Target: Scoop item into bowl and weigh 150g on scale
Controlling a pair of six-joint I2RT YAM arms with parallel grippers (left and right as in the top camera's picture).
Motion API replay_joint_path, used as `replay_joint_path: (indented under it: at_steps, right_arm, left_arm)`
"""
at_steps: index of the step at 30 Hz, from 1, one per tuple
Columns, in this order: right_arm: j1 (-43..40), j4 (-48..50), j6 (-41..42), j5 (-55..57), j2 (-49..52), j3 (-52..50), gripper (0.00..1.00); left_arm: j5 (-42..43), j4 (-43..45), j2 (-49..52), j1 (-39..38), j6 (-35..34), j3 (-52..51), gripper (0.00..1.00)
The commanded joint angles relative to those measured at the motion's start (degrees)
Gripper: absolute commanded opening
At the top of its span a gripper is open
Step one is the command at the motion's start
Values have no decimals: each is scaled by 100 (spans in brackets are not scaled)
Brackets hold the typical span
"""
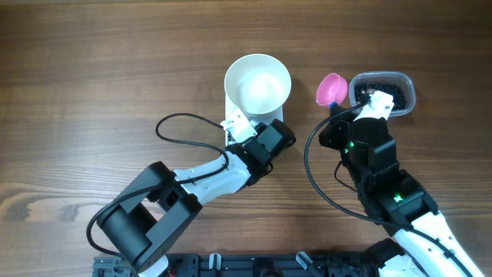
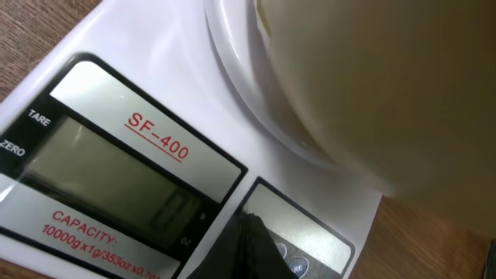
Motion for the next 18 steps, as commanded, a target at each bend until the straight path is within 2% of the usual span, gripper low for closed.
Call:
replay_joint_path:
  at_steps: [1, 18]
  right_arm:
    - [-22, -83, -76, 76, 42, 72, 4]
    - [-22, -173, -76, -9, 42, 72, 4]
  left_arm:
    - [208, -70, 92, 151, 68, -15, 4]
    - [1360, -179, 92, 289, 293, -15, 4]
